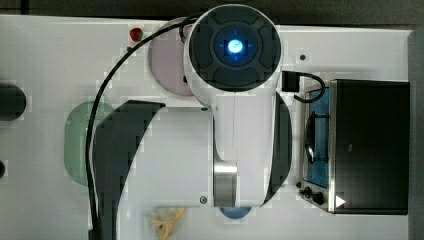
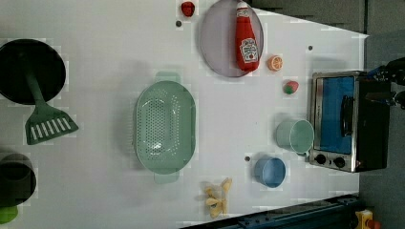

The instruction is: Drag strainer left to right.

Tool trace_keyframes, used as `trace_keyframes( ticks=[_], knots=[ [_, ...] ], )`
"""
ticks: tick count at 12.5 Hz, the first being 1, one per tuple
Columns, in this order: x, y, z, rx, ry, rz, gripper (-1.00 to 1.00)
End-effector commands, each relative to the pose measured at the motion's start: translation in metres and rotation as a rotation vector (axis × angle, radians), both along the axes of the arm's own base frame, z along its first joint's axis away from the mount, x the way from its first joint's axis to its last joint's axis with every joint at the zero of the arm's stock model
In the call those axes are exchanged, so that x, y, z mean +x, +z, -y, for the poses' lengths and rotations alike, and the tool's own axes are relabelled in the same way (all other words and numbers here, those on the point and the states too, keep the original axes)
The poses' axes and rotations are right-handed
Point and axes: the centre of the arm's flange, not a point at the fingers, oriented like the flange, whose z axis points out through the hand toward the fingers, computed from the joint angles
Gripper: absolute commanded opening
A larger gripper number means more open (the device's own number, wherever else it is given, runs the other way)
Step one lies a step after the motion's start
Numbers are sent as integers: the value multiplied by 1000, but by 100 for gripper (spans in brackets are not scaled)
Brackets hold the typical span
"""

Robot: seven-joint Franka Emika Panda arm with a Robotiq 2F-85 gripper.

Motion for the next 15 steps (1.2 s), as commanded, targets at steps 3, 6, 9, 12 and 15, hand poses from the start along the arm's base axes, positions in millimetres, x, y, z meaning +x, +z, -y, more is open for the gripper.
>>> trace_keyframes(
  ticks=[3,6,9,12,15],
  knots=[
    [-144,87,38,22,-73,25,100],
    [-134,79,-1,38,-7,21,100],
    [-117,48,-83,3,15,-26,100],
    [-106,2,-170,-45,-127,-53,100],
    [-102,-60,-249,-52,-264,-65,100]
  ],
)
